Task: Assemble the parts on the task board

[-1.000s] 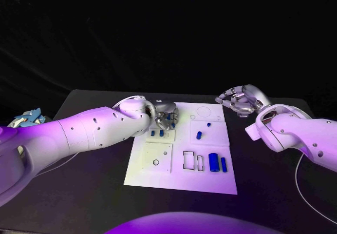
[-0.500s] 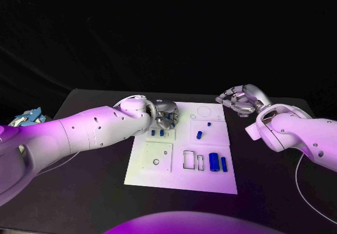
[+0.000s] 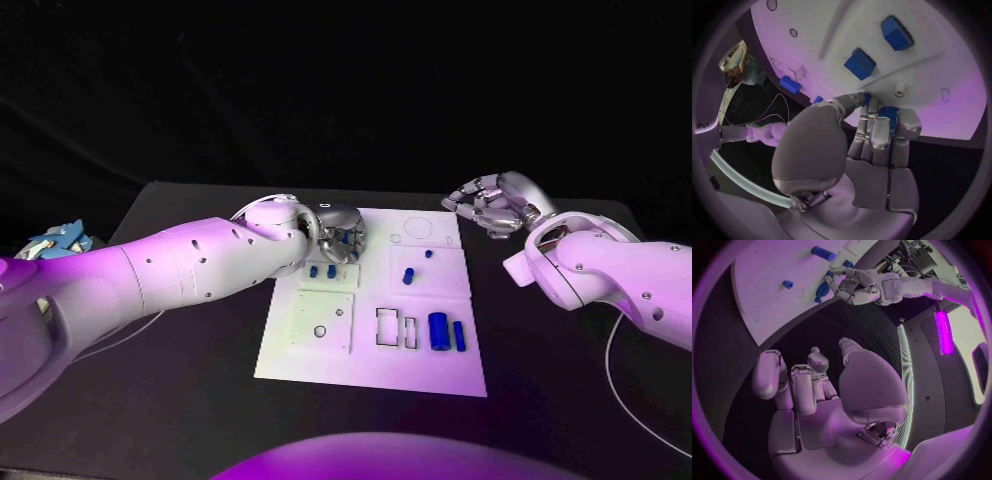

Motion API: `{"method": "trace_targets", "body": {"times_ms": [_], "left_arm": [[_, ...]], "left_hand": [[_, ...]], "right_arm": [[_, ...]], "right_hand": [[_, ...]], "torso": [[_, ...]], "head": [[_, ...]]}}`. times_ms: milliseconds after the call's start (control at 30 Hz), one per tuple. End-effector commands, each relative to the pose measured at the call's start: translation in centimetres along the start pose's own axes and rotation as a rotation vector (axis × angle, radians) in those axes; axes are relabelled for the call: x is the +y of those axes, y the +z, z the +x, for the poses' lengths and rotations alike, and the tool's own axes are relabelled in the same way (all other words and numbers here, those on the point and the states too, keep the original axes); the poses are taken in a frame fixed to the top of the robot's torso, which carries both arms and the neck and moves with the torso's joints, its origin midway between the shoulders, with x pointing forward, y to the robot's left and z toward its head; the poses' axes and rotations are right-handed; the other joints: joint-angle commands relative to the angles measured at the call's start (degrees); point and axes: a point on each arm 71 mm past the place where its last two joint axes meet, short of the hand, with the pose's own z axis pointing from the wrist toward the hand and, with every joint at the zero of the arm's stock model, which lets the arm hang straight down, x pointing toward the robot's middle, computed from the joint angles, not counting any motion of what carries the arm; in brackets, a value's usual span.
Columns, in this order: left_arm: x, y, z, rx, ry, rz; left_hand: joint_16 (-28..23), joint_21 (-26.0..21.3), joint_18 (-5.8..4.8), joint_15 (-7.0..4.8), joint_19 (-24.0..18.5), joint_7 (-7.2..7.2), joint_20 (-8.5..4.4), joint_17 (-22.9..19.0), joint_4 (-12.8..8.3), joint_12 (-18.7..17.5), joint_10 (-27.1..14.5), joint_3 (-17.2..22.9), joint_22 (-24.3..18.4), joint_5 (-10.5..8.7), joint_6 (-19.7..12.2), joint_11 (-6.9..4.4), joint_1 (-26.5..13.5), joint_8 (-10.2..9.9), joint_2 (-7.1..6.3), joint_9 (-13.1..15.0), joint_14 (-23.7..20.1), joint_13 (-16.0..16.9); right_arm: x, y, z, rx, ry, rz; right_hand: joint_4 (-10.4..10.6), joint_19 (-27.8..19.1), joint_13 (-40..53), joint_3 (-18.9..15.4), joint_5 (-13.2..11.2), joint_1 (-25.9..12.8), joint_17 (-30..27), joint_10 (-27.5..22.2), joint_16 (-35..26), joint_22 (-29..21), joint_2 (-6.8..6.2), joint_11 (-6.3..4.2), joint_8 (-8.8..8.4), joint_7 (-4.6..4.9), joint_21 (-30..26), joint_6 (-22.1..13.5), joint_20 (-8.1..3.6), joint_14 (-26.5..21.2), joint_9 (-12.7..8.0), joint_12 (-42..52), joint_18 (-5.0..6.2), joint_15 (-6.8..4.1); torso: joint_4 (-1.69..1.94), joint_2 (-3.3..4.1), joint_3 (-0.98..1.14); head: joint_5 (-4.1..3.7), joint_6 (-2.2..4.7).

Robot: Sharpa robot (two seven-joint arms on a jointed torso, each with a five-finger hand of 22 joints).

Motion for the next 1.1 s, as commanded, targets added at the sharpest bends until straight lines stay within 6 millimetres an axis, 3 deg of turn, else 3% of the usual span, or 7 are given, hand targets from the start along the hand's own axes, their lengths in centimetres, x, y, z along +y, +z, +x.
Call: {"method": "trace_targets", "body": {"times_ms": [33,467,867,1100], "left_arm": [[0.0,-0.2,0.2,-0.006,-0.024,0.005],[1.2,-1.9,-1.2,-0.076,-0.156,-0.002],[2.7,-3.9,-2.0,-0.079,-0.179,-0.028],[3.6,-4.5,-1.8,-0.048,-0.18,-0.056]], "left_hand": [[0.2,0.2,-0.46,0.02,0.4,0.18,-0.01,0.0,-0.1,-0.3,0.4,0.4,0.1,-0.25,0.4,0.01,-0.1,-0.3,0.31,-0.1,0.3,0.0],[0.3,0.4,-0.56,0.1,0.7,0.44,-0.05,0.1,-0.2,-0.9,0.8,0.6,0.5,-0.23,0.7,0.15,-0.3,-0.8,0.33,-0.2,0.5,-0.1],[0.2,0.6,-0.62,0.15,0.9,0.5,-0.01,-0.1,-0.4,-1.4,1.2,0.4,0.8,-0.27,1.0,0.2,-0.5,-1.0,0.08,-0.2,0.6,-0.2],[0.1,0.6,-0.63,0.15,0.9,0.5,0.0,-0.5,-0.3,-1.6,1.3,0.3,0.8,-0.29,1.1,0.2,-0.6,-1.1,-0.02,-0.2,0.5,-0.2]], "right_arm": [[0.1,0.0,0.1,0.01,-0.003,-0.011],[0.0,-0.1,0.0,0.006,-0.004,-0.009],[-0.1,-0.1,-0.1,0.003,-0.005,-0.005],[-0.2,-0.1,-0.2,0.002,-0.006,-0.004]], "right_hand": [[-0.1,-0.4,0.0,-0.3,0.3,-0.1,0.1,-0.3,-0.3,0.2,0.54,-0.15,0.1,0.07,-0.3,-0.4,-0.17,2.4,-0.1,0.0,0.69,-0.37],[-0.1,-0.4,0.0,-0.3,0.3,-0.1,0.1,-0.3,-0.3,0.2,0.54,-0.15,0.1,0.07,-0.3,-0.4,-0.17,2.4,-0.1,0.0,0.69,-0.37],[-0.1,-0.4,0.0,-0.3,0.3,-0.1,0.1,-0.3,-0.3,0.2,0.54,-0.15,0.1,0.07,-0.3,-0.4,-0.17,2.4,-0.1,0.0,0.69,-0.37],[-0.1,-0.4,0.0,-0.3,0.3,-0.1,0.1,-0.3,-0.3,0.2,0.54,-0.15,0.1,0.07,-0.3,-0.4,-0.17,2.4,-0.1,0.0,0.69,-0.37]], "torso": [[-0.06,0.01,-0.01],[0.27,-0.1,-0.04],[0.04,0.0,-0.07],[0.1,-0.04,0.0]], "head": [[-0.01,0.28],[-0.34,0.55],[-0.15,0.73],[-0.07,0.64]]}}
